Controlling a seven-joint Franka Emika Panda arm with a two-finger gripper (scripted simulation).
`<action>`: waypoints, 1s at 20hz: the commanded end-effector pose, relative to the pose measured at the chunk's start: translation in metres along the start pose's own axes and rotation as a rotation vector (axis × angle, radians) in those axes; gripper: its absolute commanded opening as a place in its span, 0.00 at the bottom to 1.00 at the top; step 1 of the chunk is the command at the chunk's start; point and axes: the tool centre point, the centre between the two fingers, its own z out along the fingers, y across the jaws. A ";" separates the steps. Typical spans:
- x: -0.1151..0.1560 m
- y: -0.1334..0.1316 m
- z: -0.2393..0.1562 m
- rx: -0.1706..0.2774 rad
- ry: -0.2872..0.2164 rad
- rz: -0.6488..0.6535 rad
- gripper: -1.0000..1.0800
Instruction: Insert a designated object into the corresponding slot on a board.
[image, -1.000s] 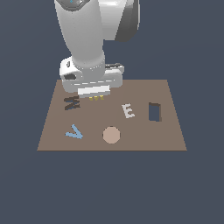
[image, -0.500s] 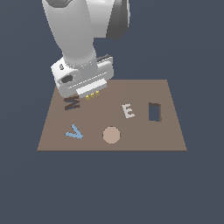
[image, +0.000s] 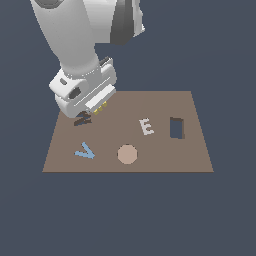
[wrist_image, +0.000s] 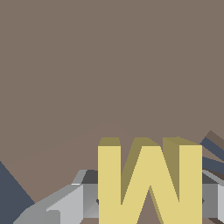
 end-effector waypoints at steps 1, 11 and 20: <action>-0.004 0.006 0.000 -0.001 0.000 -0.095 0.00; -0.012 0.030 -0.001 -0.001 0.000 -0.466 0.00; -0.012 0.049 -0.002 0.000 -0.001 -0.732 0.00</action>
